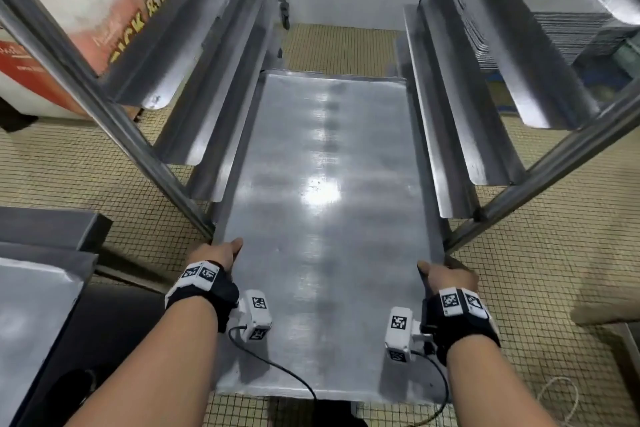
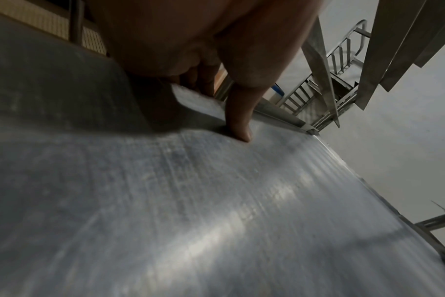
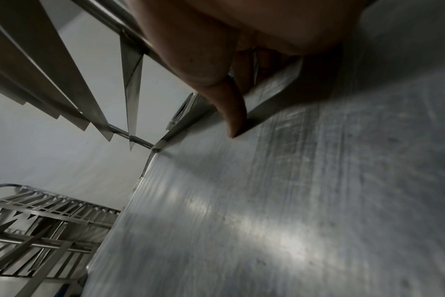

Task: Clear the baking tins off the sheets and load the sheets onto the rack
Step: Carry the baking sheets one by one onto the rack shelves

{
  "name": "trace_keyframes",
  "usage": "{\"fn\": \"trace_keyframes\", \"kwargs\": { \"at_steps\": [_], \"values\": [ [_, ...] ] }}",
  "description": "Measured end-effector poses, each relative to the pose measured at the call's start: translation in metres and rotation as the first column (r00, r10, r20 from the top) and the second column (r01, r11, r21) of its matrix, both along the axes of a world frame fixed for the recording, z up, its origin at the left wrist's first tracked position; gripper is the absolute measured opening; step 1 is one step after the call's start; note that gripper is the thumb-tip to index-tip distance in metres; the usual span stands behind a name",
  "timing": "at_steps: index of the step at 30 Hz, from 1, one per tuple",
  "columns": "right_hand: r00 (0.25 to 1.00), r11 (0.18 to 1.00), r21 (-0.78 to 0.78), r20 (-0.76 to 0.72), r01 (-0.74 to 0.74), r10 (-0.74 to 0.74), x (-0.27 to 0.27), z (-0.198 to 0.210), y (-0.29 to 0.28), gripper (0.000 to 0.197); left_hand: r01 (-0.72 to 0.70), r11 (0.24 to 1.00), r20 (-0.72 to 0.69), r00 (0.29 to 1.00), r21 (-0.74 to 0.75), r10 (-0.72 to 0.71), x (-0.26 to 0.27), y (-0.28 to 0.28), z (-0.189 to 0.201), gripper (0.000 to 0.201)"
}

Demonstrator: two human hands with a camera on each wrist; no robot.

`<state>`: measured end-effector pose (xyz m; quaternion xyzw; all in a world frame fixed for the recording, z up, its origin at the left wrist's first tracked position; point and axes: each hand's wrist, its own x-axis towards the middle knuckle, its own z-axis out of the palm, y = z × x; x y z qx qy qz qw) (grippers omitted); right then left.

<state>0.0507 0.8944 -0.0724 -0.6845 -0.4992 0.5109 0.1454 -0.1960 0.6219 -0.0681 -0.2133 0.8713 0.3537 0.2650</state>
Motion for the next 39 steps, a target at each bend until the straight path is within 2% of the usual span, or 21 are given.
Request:
{"fn": "trace_keyframes", "kwargs": {
  "at_steps": [5, 7, 11, 13, 16, 18, 20, 22, 25, 28, 30, 31, 33, 35, 39],
  "values": [
    [0.997, 1.0, -0.01, 0.08, -0.002, 0.003, -0.024, 0.0, 0.021, 0.038, 0.092, 0.996, 0.01, 0.996, 0.017, -0.092, -0.025, 0.011, -0.012, 0.068],
    [0.993, 1.0, -0.002, 0.117, 0.005, -0.004, -0.03, 0.001, 0.025, 0.038, 0.081, 0.996, -0.001, 0.997, 0.031, -0.081, -0.034, 0.014, -0.02, 0.071],
    [0.988, 0.999, 0.033, 0.154, -0.02, 0.015, -0.035, 0.003, 0.024, 0.054, 0.027, 1.0, 0.012, 1.0, -0.008, -0.027, -0.032, 0.023, -0.006, 0.076],
    [0.983, 0.997, 0.048, 0.176, -0.054, 0.045, -0.034, 0.006, 0.02, 0.053, 0.037, 0.999, 0.0, 0.999, -0.028, -0.037, -0.025, 0.023, 0.0, 0.074],
    [0.973, 0.99, 0.086, 0.212, -0.113, 0.092, -0.029, 0.016, 0.003, 0.045, 0.124, 0.99, -0.067, 0.989, -0.073, -0.129, -0.011, 0.017, 0.003, 0.07],
    [0.957, 0.969, 0.157, 0.248, -0.191, 0.148, -0.022, 0.019, -0.016, 0.052, 0.203, 0.971, -0.114, 0.969, -0.127, -0.218, 0.005, 0.01, 0.004, 0.079],
    [0.929, 0.922, 0.227, 0.275, -0.314, 0.249, -0.011, 0.015, -0.037, 0.061, 0.359, 0.917, -0.178, 0.904, -0.176, -0.388, 0.026, 0.003, 0.001, 0.088],
    [0.858, 0.847, 0.225, 0.316, -0.482, 0.404, 0.002, 0.005, -0.058, 0.071, 0.558, 0.789, -0.196, 0.769, -0.258, -0.608, 0.049, -0.007, -0.001, 0.087],
    [0.644, 0.637, 0.198, 0.462, -0.745, 0.609, 0.027, 0.001, -0.087, 0.082, 0.735, 0.606, -0.157, 0.589, -0.304, -0.793, 0.082, -0.024, -0.001, 0.087],
    [0.474, 0.434, 0.197, 0.461, -0.879, 0.75, 0.051, 0.009, -0.109, 0.103, 0.846, 0.462, -0.119, 0.447, -0.264, -0.887, 0.108, -0.04, 0.009, 0.115],
    [0.322, 0.286, 0.149, 0.504, -0.946, 0.801, 0.063, 0.007, -0.114, 0.12, 0.888, 0.332, -0.066, 0.328, -0.318, -0.942, 0.119, -0.05, 0.009, 0.137],
    [0.237, 0.209, 0.114, 0.56, -0.971, 0.794, 0.067, 0.004, -0.114, 0.125, 0.892, 0.269, -0.042, 0.273, -0.363, -0.961, 0.122, -0.053, 0.008, 0.141],
    [0.12, 0.097, 0.072, 0.679, -0.993, 0.724, 0.069, -0.002, -0.114, 0.117, 0.87, 0.195, -0.023, 0.207, -0.452, -0.978, 0.124, -0.055, 0.001, 0.131],
    [0.115, 0.067, 0.095, 0.744, -0.993, 0.658, 0.067, -0.011, -0.113, 0.104, 0.833, 0.169, -0.021, 0.186, -0.526, -0.982, 0.125, -0.053, -0.006, 0.116],
    [0.121, 0.049, 0.114, 0.794, -0.992, 0.596, 0.058, -0.022, -0.111, 0.104, 0.814, 0.164, -0.006, 0.194, -0.556, -0.981, 0.12, -0.047, -0.014, 0.115]
  ]
}}
